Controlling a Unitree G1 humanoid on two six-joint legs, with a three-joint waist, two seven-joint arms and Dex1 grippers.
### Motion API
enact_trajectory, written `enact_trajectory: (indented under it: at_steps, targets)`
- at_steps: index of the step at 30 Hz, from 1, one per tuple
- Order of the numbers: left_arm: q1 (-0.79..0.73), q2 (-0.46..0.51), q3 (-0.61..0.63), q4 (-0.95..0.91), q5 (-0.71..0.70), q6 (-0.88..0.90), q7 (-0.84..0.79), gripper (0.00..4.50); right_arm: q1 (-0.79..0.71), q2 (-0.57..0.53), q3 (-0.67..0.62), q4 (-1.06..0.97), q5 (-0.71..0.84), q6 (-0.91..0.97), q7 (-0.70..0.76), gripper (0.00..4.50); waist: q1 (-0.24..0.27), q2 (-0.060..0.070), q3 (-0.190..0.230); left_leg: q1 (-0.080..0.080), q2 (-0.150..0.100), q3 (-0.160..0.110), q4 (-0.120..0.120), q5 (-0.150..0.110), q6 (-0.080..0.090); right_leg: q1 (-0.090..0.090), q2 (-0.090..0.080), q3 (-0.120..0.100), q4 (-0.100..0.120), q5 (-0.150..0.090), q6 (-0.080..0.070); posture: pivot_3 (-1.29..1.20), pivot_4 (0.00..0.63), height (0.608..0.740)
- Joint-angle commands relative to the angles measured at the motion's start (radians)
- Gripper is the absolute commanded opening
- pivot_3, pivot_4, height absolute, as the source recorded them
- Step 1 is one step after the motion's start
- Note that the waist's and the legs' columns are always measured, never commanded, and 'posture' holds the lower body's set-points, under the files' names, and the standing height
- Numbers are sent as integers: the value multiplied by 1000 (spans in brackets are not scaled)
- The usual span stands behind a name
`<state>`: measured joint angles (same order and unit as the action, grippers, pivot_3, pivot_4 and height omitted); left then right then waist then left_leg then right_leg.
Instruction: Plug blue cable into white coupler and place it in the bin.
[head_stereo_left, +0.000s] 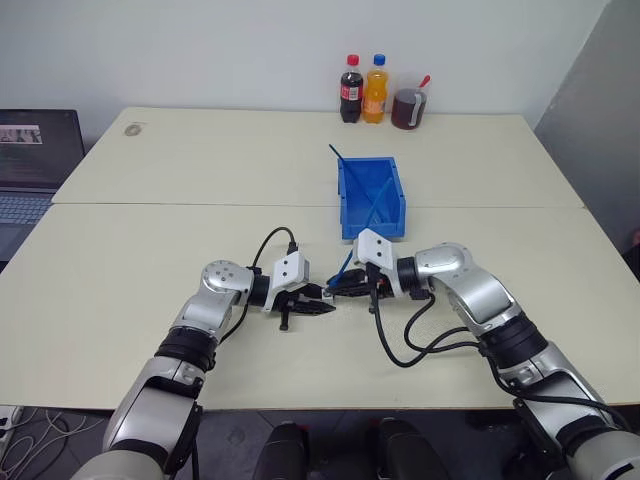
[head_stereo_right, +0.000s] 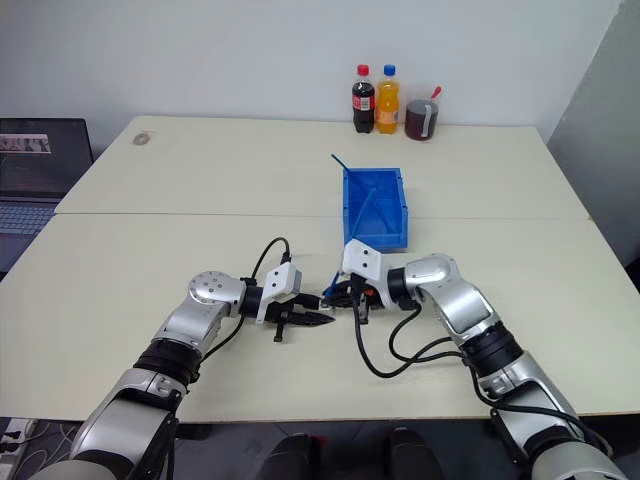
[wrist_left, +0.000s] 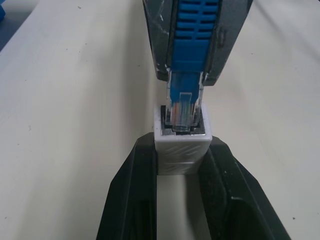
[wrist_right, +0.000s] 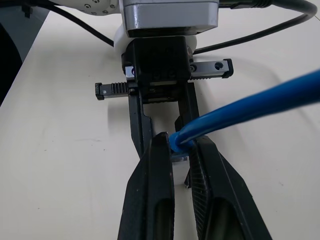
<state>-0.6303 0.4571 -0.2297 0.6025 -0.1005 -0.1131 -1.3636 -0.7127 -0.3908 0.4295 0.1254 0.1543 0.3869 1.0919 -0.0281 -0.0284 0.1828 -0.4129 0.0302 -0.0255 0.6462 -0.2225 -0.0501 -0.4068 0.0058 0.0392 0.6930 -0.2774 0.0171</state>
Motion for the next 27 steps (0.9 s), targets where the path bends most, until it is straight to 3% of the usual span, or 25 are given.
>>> enact_trajectory:
  at_steps: [1,22,24,27]
  targets:
    - [-1,-4,-14,5,19,3,5,801,-26,-11,32,20,-47,-10,31,150,0,0,0,0,0,0,0,0,0,0,0,0,0,0,0,0,150,740]
    - [12,-3,-2,-15,22,2,26,801,-50,58,84,156,-150,-36,14,150,-4,1,-5,14,1,1,-1,0,0,10,2,2,4,-3,2,0,150,740]
    - [18,-2,4,-27,11,12,23,1514,-50,61,59,157,-136,-21,2,150,-4,1,-5,14,1,1,-1,0,0,11,2,2,3,-3,2,0,150,740]
    - [31,1,27,-92,-27,73,25,2092,-47,62,6,120,-92,56,-10,150,-4,1,-5,14,1,1,-1,0,0,11,1,2,3,-3,2,0,150,740]
